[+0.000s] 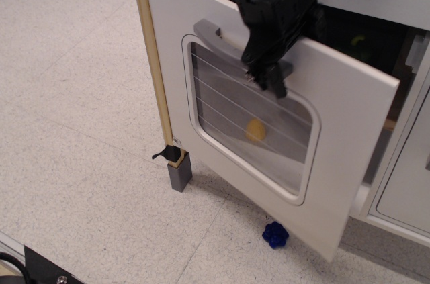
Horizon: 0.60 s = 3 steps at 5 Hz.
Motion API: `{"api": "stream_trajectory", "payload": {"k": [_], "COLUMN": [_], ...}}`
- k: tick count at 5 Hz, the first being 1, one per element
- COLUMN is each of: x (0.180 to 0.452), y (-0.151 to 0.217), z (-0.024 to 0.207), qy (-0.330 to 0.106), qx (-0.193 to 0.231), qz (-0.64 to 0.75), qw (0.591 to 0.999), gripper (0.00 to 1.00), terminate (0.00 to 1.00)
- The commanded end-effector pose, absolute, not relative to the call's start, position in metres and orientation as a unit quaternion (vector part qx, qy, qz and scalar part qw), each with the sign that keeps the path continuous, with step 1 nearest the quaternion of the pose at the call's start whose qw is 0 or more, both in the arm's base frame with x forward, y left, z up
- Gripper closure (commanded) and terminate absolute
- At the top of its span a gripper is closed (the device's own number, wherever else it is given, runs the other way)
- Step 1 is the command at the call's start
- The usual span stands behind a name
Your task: Open oven
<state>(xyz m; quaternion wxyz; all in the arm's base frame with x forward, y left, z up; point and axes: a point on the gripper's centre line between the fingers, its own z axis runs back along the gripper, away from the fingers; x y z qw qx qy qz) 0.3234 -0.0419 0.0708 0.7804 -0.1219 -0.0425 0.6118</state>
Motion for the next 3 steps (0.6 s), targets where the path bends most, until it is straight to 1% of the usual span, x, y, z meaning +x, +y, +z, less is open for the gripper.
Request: {"api": "stream_trajectory", "payload": {"k": [1, 2, 3], "x": [0.281, 0.256, 0.24], "y": [0.011, 0.053, 0.086], "z": [0.087, 0.087, 0.083], "qy": [-0.031, -0.042, -0.059], "qx": [-0.085, -0.038, -0.004], "qz": [0.593, 0.565, 0.547], "qw": [0.8, 0.823, 0.835], "gripper": [0.0, 0.0, 0.0], "terminate": [0.0, 0.0, 0.0]}}
